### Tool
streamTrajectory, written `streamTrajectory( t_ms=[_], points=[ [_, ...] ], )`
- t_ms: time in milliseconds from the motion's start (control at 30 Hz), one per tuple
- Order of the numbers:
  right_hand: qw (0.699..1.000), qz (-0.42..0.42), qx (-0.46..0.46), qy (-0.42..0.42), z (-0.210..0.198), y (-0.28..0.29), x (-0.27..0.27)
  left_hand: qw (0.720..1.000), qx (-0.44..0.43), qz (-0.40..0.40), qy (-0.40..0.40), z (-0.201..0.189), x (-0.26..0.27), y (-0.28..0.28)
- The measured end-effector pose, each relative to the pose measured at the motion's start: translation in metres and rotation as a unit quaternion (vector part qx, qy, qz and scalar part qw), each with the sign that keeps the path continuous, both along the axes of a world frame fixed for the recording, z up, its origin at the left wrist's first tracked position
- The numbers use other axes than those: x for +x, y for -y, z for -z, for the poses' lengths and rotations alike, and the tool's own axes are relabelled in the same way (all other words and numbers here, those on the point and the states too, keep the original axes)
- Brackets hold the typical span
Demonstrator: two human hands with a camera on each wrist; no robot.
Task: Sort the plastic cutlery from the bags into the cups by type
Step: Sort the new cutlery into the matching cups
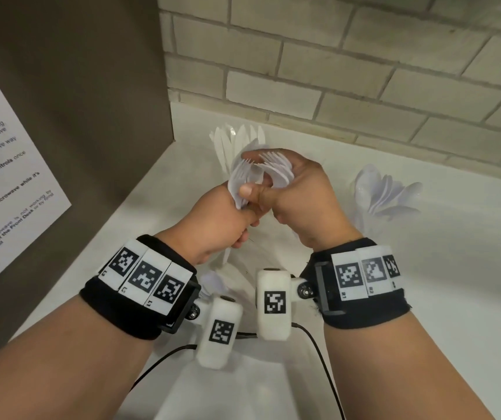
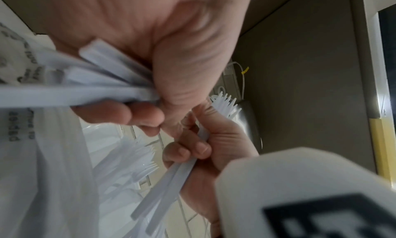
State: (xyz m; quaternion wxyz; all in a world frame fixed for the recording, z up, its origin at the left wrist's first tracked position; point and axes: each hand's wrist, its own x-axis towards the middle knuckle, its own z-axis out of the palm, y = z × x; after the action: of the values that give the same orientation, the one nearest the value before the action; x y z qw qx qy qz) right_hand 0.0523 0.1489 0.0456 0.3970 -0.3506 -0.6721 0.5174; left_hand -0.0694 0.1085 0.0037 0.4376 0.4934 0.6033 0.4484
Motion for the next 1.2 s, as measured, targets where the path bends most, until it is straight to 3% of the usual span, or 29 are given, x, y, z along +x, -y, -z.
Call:
streamTrajectory(
  t_ms=[167,300,433,500,667,833,900,1000,1100,1200],
  points=[
    [0.999,0.037,0.022,0.0,0.009,-0.008,0.002,0.998,0.052,0.028,-0.004,0.003,0.001,0.003],
    [0.995,0.077,0.032,-0.045,0.008,-0.007,0.004,0.996,0.074,0.022,0.051,0.004,-0.001,0.005],
    [0.974,0.177,0.069,-0.123,0.001,-0.009,0.005,0.996,0.06,0.019,0.062,0.007,-0.003,0.003],
    [0.971,0.176,0.07,-0.143,-0.002,-0.012,0.007,0.997,0.052,0.014,0.064,0.009,-0.004,0.002],
    [0.985,0.144,0.066,-0.069,-0.001,-0.013,0.007,0.997,0.042,0.027,0.064,0.015,-0.002,0.001],
    [0.983,0.123,0.121,0.067,0.003,-0.013,0.006,0.995,0.056,0.016,0.084,0.009,0.001,0.0],
    [0.988,0.129,0.081,0.024,-0.001,-0.011,0.009,0.996,0.049,-0.005,0.077,0.01,-0.001,0.0],
    [0.981,0.172,0.027,-0.09,-0.01,-0.014,0.016,0.985,0.023,-0.003,0.169,0.008,-0.004,0.002],
    [0.982,0.176,0.017,-0.068,-0.01,-0.018,0.017,0.972,0.027,0.044,0.229,0.007,-0.006,0.004],
    [0.989,0.11,-0.052,-0.082,-0.005,-0.016,0.015,0.94,0.007,0.124,0.319,0.005,-0.01,0.005]
  ],
)
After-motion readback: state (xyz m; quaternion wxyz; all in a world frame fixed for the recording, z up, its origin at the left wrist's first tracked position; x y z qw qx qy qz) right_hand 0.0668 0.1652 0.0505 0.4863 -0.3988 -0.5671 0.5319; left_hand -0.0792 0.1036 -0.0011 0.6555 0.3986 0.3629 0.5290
